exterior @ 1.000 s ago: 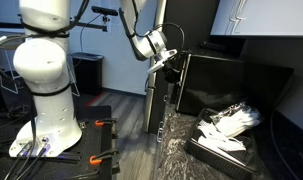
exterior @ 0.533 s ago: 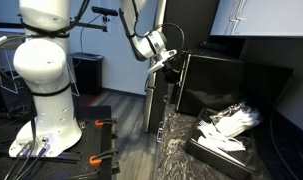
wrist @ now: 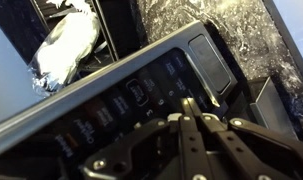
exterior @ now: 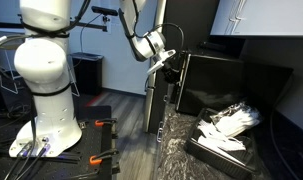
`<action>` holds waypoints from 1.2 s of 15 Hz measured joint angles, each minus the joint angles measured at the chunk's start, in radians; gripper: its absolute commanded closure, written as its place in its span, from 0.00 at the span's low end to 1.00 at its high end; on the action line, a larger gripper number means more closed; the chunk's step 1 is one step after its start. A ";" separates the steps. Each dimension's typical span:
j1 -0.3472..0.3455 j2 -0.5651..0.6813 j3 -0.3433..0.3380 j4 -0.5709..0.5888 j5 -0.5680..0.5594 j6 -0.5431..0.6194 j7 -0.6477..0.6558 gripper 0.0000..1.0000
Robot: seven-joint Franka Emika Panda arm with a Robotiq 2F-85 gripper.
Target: Push the button to open the microwave door
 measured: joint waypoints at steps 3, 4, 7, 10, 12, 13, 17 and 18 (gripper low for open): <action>0.017 0.011 0.005 -0.001 -0.066 -0.045 0.001 1.00; 0.022 0.016 0.008 -0.002 -0.086 -0.060 0.002 1.00; 0.038 0.032 0.014 -0.001 -0.137 -0.102 0.002 1.00; 0.051 0.051 0.027 -0.001 -0.171 -0.141 0.002 1.00; 0.059 0.062 0.039 -0.001 -0.180 -0.170 0.002 1.00; 0.064 0.066 0.043 -0.001 -0.180 -0.184 0.002 1.00; 0.081 0.070 0.076 -0.001 -0.179 -0.243 0.002 1.00; 0.089 0.070 0.086 -0.001 -0.179 -0.262 0.002 1.00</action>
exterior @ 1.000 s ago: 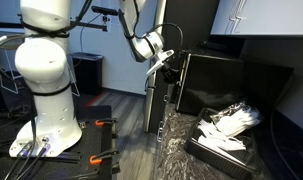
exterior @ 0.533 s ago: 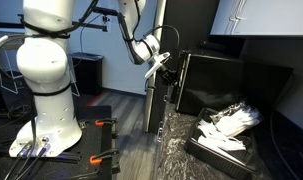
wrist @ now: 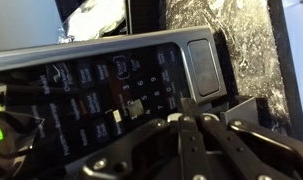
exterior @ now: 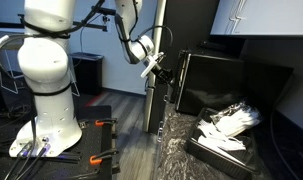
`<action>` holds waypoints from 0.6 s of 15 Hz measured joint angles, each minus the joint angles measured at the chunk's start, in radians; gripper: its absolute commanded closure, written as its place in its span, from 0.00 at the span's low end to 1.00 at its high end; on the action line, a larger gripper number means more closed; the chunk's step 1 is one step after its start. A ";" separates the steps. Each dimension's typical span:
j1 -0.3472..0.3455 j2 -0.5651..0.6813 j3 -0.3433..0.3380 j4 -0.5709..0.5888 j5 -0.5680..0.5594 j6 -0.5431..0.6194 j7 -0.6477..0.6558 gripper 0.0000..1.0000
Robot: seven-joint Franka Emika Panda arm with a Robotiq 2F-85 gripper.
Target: Push the button to open the microwave door
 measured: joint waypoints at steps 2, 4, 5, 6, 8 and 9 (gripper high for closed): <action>0.015 0.000 0.016 0.000 0.000 -0.032 -0.001 1.00; 0.024 0.000 0.026 -0.001 0.000 -0.058 -0.007 1.00; 0.027 0.000 0.028 -0.001 0.000 -0.075 -0.010 1.00; 0.027 0.000 0.029 -0.002 0.000 -0.089 -0.017 1.00; 0.023 0.001 0.028 -0.002 0.010 -0.104 -0.018 0.99; 0.020 0.001 0.027 -0.002 0.015 -0.104 -0.018 0.99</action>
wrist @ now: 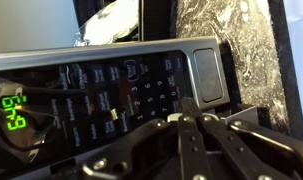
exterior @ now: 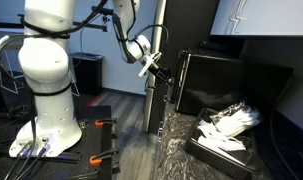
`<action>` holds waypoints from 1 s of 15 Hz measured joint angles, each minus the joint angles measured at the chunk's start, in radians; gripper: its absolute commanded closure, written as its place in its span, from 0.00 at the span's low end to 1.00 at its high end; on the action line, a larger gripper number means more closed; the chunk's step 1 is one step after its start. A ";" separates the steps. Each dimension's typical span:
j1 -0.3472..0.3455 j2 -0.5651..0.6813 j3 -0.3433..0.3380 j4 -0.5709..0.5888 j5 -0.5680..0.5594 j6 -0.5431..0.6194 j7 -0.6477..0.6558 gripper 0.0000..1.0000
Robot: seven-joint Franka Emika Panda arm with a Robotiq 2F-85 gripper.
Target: Push the button to open the microwave door
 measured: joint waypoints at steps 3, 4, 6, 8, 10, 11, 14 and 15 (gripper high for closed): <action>-0.004 0.001 0.000 0.000 0.002 0.000 0.000 1.00; -0.004 0.002 0.000 0.000 -0.002 0.001 0.000 1.00; -0.004 0.009 -0.002 0.000 -0.031 0.000 -0.007 1.00; -0.004 0.021 -0.005 0.000 -0.065 -0.001 -0.023 1.00; -0.004 0.034 -0.005 0.000 -0.084 -0.007 -0.038 1.00; -0.003 0.040 -0.005 0.000 -0.089 -0.013 -0.045 1.00; 0.005 0.056 -0.002 0.000 -0.112 -0.055 -0.058 1.00; 0.009 0.061 0.001 0.000 -0.118 -0.077 -0.066 1.00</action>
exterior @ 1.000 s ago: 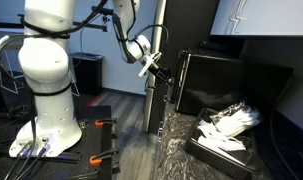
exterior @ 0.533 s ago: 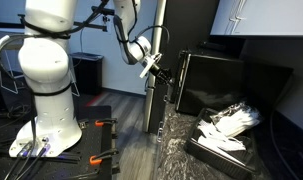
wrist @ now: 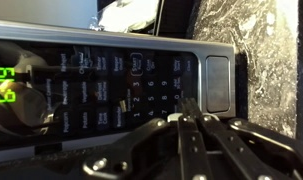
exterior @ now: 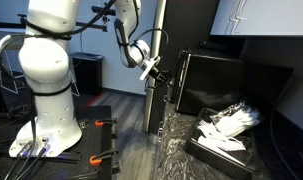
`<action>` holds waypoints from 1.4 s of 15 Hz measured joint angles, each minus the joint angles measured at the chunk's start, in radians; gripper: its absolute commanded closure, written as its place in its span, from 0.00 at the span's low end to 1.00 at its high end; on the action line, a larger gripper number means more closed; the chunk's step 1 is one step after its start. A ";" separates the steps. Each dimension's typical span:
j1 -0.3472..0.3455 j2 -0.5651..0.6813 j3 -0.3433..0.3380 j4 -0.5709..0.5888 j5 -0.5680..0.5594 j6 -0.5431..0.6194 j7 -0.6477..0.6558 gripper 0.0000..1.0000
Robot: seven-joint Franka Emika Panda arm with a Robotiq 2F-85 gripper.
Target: Push the button to open the microwave door
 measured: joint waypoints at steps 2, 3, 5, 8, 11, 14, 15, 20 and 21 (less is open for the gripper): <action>0.012 0.007 0.003 0.000 -0.007 -0.047 -0.018 1.00; 0.019 0.010 0.004 0.000 -0.011 -0.071 -0.023 1.00; 0.027 0.017 0.004 0.000 -0.022 -0.107 -0.036 1.00; 0.026 0.027 0.004 0.000 -0.040 -0.141 -0.038 1.00; 0.019 0.035 0.001 0.000 -0.065 -0.149 -0.038 1.00; 0.008 0.043 -0.001 0.002 -0.094 -0.149 -0.038 1.00; 0.005 0.046 -0.001 0.003 -0.103 -0.149 -0.038 1.00; -0.007 0.061 -0.001 0.008 -0.137 -0.148 -0.038 1.00; -0.008 0.063 -0.001 0.008 -0.141 -0.148 -0.038 1.00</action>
